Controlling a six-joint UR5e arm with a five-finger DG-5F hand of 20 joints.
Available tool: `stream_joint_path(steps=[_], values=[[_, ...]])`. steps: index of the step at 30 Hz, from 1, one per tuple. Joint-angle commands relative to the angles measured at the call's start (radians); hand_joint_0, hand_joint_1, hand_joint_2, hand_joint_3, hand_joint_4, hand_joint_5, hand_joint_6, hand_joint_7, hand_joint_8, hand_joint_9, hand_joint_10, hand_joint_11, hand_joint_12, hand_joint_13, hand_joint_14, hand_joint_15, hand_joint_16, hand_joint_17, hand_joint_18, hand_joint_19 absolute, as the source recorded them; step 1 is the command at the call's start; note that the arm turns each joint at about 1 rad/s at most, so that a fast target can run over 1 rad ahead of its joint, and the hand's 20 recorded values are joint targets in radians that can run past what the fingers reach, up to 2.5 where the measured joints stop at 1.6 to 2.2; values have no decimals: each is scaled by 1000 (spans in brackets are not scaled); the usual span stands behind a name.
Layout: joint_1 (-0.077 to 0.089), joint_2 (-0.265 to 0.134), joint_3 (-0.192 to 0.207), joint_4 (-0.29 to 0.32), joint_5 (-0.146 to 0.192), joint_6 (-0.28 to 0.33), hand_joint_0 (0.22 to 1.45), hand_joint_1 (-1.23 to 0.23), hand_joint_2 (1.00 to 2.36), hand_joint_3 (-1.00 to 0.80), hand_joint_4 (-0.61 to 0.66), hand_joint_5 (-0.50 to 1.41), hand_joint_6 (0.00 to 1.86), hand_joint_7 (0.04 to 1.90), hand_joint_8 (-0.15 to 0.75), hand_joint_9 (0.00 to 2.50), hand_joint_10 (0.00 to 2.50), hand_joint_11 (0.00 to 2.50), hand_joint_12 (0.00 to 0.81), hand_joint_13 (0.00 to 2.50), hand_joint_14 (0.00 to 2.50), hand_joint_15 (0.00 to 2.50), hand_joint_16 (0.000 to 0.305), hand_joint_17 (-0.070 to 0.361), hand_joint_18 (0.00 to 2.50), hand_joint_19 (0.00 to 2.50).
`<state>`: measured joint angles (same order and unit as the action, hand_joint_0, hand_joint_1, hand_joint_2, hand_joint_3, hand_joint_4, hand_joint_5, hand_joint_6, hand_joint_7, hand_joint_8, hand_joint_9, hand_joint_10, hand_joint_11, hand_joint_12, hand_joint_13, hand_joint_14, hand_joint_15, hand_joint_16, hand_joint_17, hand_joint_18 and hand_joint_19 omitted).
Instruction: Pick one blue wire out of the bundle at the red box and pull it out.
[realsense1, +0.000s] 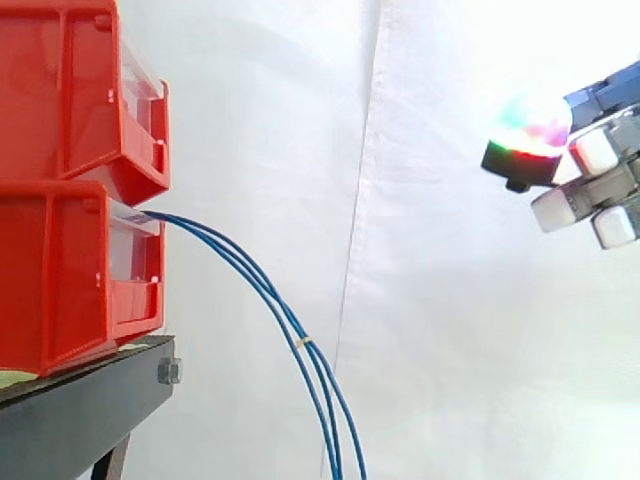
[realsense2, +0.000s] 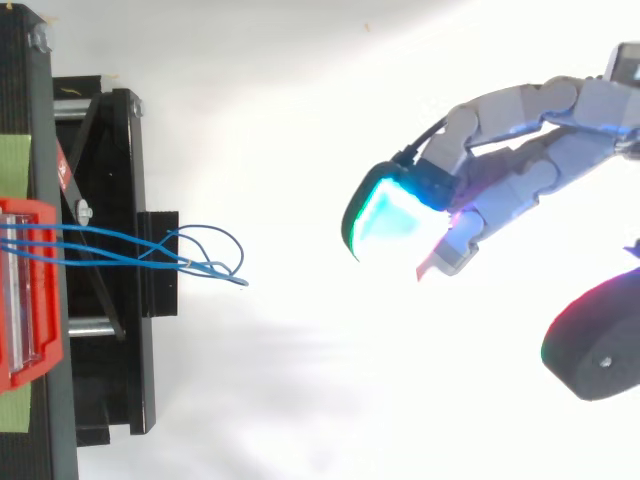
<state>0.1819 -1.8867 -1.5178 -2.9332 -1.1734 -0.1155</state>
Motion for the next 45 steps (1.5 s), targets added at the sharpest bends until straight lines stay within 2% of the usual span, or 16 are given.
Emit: stream_joint_path(steps=[1,3,5,11,14,15,19,21,22,25,26,30,35,38,42,45], values=[[1,-32,-1,31,11,7,501,-534,1003,-467,397,-159,502,842,375,833,8,372,462,655,7,236,63,141,632,356],[1,-46,-1,55,20,7,502,-535,1002,-466,396,-157,502,842,376,838,11,384,459,658,7,241,63,141,639,355],[2,-83,1,108,35,7,503,-536,1002,-466,400,-157,502,849,375,845,9,387,457,658,8,241,63,141,643,354],[-2,-101,1,190,44,-4,506,-537,1002,-466,408,-152,502,857,376,864,9,409,458,673,8,254,63,141,649,375],[-4,-109,1,212,69,-35,507,-538,1002,-464,407,-151,502,854,378,876,9,409,457,678,8,255,63,141,658,361],[-4,-118,1,229,92,-62,507,-539,1003,-463,409,-151,503,855,378,876,11,416,457,683,8,260,62,140,657,369],[-5,-144,1,275,123,-79,509,-540,1003,-463,414,-149,503,857,379,886,10,415,458,688,8,263,62,140,662,374],[-4,-149,2,293,127,-82,508,-541,1003,-459,418,-147,503,856,381,895,11,413,458,694,10,261,62,140,667,381],[-4,-175,15,324,133,-92,508,-541,1003,-459,417,-147,503,859,382,895,10,425,458,694,8,266,62,140,669,380],[-10,-210,39,335,141,-92,509,-541,1003,-461,420,-145,502,858,382,897,10,422,456,698,9,269,62,140,672,387],[-18,-239,64,332,143,-82,509,-541,1003,-461,421,-144,503,859,380,897,12,430,454,698,8,273,62,140,672,387],[-25,-266,79,342,141,-79,508,-543,1003,-458,427,-142,502,860,384,901,12,425,457,702,8,274,62,140,677,386],[-24,-279,79,375,153,-113,509,-543,1003,-457,426,-140,502,863,381,904,13,428,457,707,9,275,62,140,681,392],[-19,-305,84,401,161,-136,510,-543,1003,-457,428,-140,503,864,380,907,10,427,457,709,9,279,62,140,684,394],[-10,-376,105,467,161,-130,511,-544,1003,-455,427,-139,503,865,381,909,10,435,458,714,9,280,62,140,689,402],[-4,-391,113,487,162,-130,512,-544,1003,-456,432,-138,502,866,381,912,10,429,457,714,11,279,62,140,690,402]])
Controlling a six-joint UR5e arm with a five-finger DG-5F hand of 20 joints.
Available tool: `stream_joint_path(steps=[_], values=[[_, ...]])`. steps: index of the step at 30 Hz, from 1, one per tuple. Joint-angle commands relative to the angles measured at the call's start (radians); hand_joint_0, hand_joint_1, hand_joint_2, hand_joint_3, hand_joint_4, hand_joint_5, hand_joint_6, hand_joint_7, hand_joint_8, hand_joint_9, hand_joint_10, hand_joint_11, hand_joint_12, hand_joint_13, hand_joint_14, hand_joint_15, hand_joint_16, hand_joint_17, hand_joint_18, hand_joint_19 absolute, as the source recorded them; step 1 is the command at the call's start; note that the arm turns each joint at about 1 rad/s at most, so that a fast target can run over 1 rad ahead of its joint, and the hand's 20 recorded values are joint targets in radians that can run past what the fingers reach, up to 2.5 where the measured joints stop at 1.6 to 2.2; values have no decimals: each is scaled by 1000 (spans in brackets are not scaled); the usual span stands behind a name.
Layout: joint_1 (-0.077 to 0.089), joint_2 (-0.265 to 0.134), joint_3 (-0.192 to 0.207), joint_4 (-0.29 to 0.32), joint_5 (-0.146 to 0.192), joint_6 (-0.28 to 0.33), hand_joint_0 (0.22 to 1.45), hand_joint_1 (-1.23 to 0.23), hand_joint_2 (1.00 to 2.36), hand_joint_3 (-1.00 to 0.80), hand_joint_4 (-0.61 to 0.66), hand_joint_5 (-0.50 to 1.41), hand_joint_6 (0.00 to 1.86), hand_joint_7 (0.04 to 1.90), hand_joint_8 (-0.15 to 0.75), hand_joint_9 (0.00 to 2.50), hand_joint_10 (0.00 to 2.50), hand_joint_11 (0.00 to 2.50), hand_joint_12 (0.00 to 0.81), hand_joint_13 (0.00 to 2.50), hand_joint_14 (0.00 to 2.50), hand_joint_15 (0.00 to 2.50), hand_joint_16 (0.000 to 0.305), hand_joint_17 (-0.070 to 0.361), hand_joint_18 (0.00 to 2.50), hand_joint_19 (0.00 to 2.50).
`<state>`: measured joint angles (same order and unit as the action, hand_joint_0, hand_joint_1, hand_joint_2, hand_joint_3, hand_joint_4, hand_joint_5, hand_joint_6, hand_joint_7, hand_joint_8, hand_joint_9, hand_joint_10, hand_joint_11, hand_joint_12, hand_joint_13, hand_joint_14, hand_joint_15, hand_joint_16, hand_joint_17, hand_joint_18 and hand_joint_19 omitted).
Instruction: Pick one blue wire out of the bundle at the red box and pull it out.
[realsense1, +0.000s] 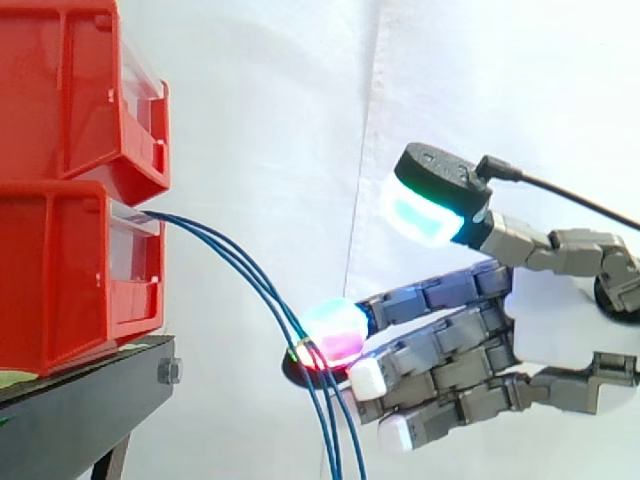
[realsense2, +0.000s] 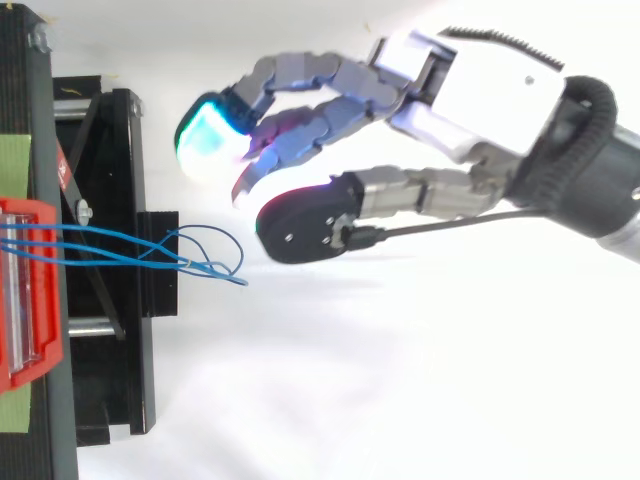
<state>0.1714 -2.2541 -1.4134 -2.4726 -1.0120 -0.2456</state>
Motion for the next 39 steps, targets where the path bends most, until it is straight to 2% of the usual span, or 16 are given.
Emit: stream_joint_path(steps=[1,5,9,11,14,15,18,24,30,39], values=[[10,-27,8,31,1,-1,512,-544,1004,-458,428,-138,503,866,381,912,10,436,457,715,9,283,62,139,690,402],[26,-53,8,40,23,-8,512,-545,1004,-453,432,-137,503,868,381,915,10,437,457,718,9,290,62,139,691,412],[31,-73,11,55,24,-6,518,-561,1004,-449,429,-134,503,881,380,917,10,445,458,720,9,294,62,139,702,428],[36,-91,21,89,24,-1,523,-575,1005,-443,427,-133,503,891,378,917,10,442,455,723,10,302,62,138,702,429],[39,-113,42,98,18,15,545,-614,1008,-398,394,-114,503,1040,372,910,13,449,449,718,10,304,60,135,694,434],[37,-111,41,98,18,14,558,-640,1010,-372,339,-109,502,1146,370,902,14,460,447,717,10,309,60,134,692,435],[39,-111,44,96,15,15,569,-675,1012,-335,290,-103,510,1245,367,896,11,473,447,722,10,310,59,133,705,445],[39,-111,62,86,6,12,579,-707,1013,-316,282,-114,539,1203,363,885,11,482,447,725,10,313,59,133,716,442],[42,-111,99,57,1,-18,569,-728,1010,-359,299,-116,536,1194,365,879,14,488,451,727,11,321,60,134,722,449],[51,-111,108,55,0,-47,578,-763,1012,-338,287,-120,566,1173,363,877,12,503,452,733,11,327,59,133,732,458]])
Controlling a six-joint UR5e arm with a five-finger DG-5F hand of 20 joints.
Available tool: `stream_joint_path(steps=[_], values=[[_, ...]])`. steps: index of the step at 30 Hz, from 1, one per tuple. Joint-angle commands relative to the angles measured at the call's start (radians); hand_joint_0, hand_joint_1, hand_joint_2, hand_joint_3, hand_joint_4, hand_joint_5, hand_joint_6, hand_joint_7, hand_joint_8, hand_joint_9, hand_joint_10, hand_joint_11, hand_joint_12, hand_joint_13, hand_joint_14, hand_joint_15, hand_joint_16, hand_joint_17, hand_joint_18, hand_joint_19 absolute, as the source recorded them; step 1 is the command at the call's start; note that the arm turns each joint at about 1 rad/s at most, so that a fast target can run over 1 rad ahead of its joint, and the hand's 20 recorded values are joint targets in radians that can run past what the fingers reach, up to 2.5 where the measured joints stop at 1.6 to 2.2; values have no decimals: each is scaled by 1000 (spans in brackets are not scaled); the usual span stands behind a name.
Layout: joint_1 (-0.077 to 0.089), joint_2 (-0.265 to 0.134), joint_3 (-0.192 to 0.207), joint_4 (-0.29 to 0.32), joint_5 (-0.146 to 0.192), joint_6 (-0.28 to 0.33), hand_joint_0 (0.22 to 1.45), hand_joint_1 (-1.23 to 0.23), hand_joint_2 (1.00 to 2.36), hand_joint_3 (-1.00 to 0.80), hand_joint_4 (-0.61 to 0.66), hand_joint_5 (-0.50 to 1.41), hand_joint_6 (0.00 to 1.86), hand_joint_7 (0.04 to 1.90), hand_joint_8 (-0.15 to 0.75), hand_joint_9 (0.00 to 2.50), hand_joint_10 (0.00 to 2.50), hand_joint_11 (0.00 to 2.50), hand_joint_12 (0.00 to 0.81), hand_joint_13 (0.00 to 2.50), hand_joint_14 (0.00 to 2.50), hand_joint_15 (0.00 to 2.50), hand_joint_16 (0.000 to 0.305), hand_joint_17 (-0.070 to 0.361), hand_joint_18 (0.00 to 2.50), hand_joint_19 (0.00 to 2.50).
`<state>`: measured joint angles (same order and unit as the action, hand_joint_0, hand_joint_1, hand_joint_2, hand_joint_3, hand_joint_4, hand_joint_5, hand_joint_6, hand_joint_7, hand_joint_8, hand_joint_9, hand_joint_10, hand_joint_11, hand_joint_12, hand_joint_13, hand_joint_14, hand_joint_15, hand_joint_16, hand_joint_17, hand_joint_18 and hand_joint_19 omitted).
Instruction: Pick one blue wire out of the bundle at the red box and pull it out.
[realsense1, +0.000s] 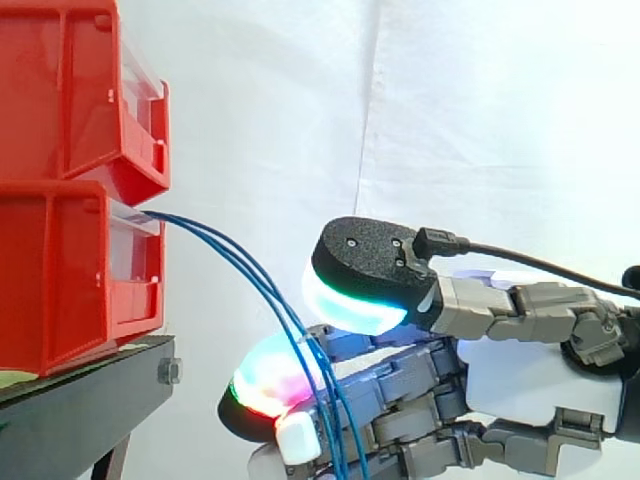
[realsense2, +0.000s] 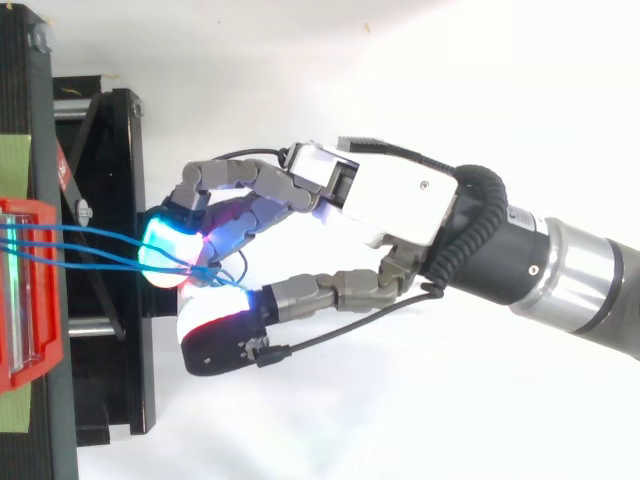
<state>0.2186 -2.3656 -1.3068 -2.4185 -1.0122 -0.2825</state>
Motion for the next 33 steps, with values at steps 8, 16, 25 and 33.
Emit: stream_joint_path(steps=[8,16,25,33], values=[[8,0,1,4,0,-20,596,-757,1016,-252,264,-148,707,996,365,885,14,517,447,744,11,333,58,131,747,455],[8,0,9,-2,-2,-17,585,-695,1017,-193,256,-162,763,913,367,896,12,533,452,754,13,340,60,135,763,458],[-2,0,14,-2,-36,-15,584,-613,1017,-190,309,-120,618,1078,366,916,11,506,458,754,11,336,61,137,753,475],[-8,0,14,-2,-40,-15,586,-610,1017,-192,342,-98,500,1237,370,925,13,496,458,758,11,342,61,137,750,473]])
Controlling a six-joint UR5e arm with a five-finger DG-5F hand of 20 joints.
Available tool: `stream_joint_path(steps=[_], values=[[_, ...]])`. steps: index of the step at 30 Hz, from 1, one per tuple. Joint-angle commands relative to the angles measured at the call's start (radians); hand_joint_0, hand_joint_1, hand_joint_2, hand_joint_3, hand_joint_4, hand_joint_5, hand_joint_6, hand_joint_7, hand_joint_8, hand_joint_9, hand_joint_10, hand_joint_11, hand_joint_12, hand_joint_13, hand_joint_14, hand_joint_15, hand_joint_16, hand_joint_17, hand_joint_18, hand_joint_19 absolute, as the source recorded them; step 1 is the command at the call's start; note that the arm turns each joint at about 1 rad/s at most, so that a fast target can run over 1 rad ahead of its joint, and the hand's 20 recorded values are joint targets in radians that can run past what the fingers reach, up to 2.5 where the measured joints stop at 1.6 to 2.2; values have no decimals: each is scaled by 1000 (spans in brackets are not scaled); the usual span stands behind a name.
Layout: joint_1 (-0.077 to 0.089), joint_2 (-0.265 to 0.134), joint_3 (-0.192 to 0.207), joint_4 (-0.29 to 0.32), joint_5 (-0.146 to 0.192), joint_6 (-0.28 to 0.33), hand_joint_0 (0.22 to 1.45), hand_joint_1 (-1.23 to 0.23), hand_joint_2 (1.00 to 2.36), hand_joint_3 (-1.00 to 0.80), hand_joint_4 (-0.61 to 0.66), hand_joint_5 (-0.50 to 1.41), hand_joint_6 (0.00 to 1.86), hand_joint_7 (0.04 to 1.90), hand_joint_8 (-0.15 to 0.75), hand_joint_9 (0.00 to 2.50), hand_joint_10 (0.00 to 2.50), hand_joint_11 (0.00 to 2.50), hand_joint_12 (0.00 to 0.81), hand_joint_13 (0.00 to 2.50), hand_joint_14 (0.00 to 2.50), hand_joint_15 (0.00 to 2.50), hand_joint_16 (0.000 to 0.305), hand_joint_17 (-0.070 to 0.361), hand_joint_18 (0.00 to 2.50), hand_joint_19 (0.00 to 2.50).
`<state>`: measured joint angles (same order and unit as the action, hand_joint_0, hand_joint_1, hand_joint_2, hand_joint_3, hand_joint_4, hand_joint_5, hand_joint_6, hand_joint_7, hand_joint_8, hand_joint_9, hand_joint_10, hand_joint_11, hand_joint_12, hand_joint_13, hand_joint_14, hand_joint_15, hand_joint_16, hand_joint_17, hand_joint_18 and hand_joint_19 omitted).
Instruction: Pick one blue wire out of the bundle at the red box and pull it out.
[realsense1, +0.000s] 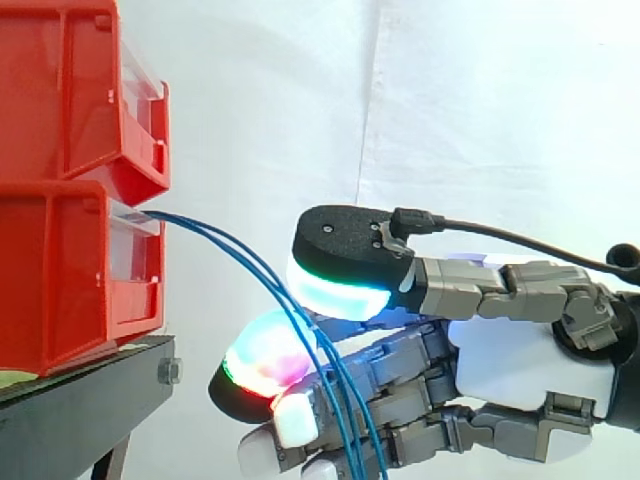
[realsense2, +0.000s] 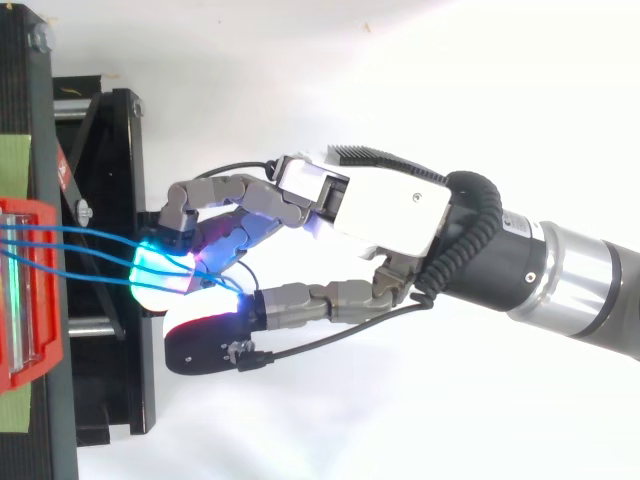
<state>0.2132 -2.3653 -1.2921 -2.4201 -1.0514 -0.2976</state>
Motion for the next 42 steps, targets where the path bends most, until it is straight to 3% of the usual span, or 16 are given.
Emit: stream_joint_path(steps=[1,8,22,24,33,42], values=[[-5,0,1,0,-1,2,586,-610,1017,-193,350,-99,501,1228,372,925,11,501,458,758,11,342,61,137,751,473],[-14,0,-1,-14,-12,21,584,-608,1017,-198,454,-107,503,1026,365,924,10,405,450,763,11,331,61,138,750,475],[-48,0,-1,-62,-68,89,605,-651,1017,-148,315,-93,500,1251,382,946,11,480,462,792,11,341,63,141,785,466],[-52,0,-1,-62,-75,90,608,-659,1016,-140,295,-103,538,1215,383,946,11,488,464,799,12,337,63,141,789,465],[-54,1,-1,-59,-98,90,617,-695,1014,-75,305,-155,748,908,395,952,13,527,480,822,10,345,66,148,833,447],[-48,1,1,-57,-96,89,626,-731,1014,-85,312,-176,812,838,396,931,11,572,475,826,11,355,65,145,844,451]])
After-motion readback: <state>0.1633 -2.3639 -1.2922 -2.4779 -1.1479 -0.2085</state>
